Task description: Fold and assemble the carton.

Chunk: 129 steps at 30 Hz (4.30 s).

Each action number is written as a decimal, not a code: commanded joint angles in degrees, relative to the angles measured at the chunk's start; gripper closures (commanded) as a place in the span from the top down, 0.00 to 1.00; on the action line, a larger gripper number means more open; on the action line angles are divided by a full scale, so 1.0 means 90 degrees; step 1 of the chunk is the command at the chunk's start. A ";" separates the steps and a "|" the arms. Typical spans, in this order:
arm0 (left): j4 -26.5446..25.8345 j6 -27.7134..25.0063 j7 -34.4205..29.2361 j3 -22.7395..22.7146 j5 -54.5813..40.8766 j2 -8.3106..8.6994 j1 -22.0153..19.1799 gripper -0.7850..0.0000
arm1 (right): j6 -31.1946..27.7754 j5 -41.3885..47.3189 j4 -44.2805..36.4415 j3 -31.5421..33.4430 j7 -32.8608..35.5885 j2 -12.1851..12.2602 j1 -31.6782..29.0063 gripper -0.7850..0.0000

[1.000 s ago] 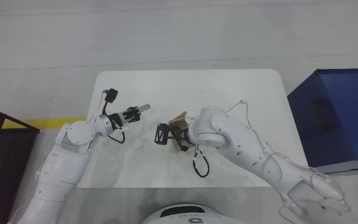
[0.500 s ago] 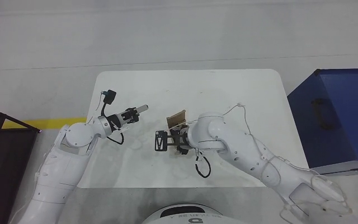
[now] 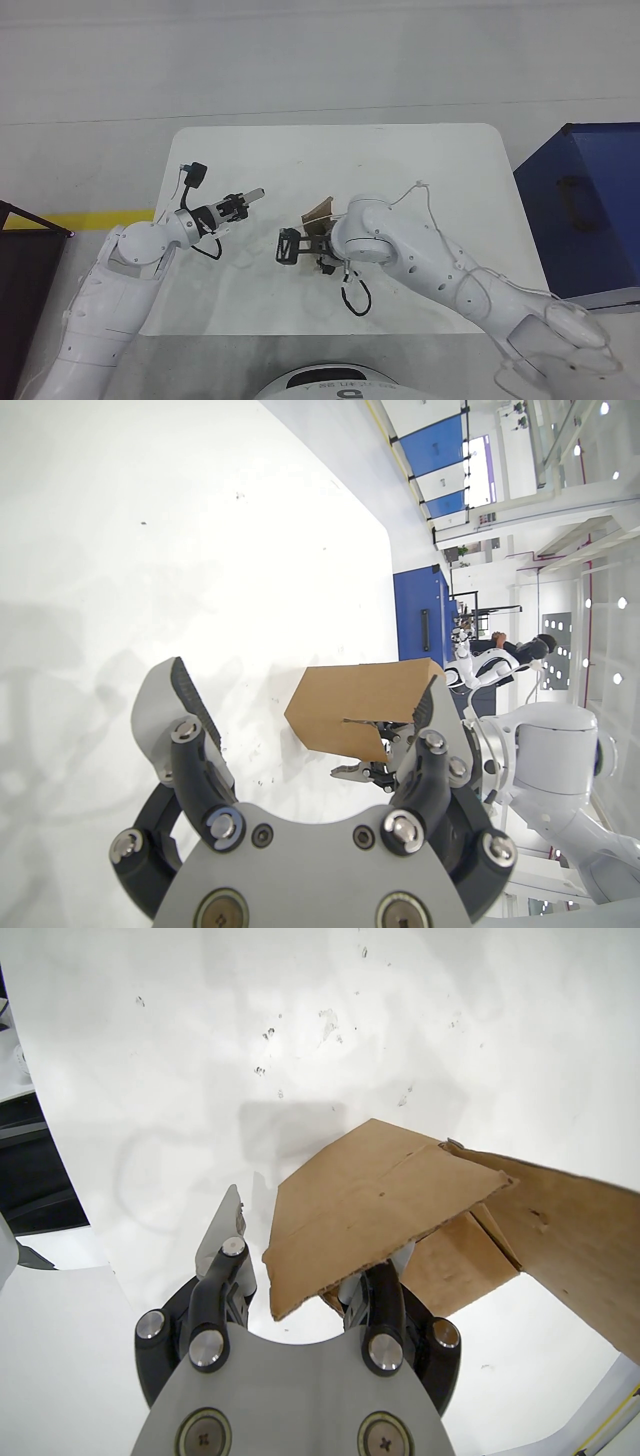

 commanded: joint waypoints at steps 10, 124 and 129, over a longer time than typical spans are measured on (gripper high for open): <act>-0.0047 -0.0029 0.0043 -0.0064 -0.0024 0.0008 0.0087 0.98 | 0.0400 0.0200 0.0445 -0.0210 0.0153 -0.0141 0.0131 0.41; 0.0206 0.0582 -0.1471 0.2091 0.0970 -0.0236 -0.1469 0.51 | 0.0123 0.0595 -0.0430 0.3376 -0.3908 0.1084 -0.3198 0.38; 0.0247 0.0624 -0.1530 0.2231 0.1017 -0.0261 -0.1516 0.45 | 0.0118 0.0595 -0.0436 0.3358 -0.3886 0.1092 -0.3200 0.38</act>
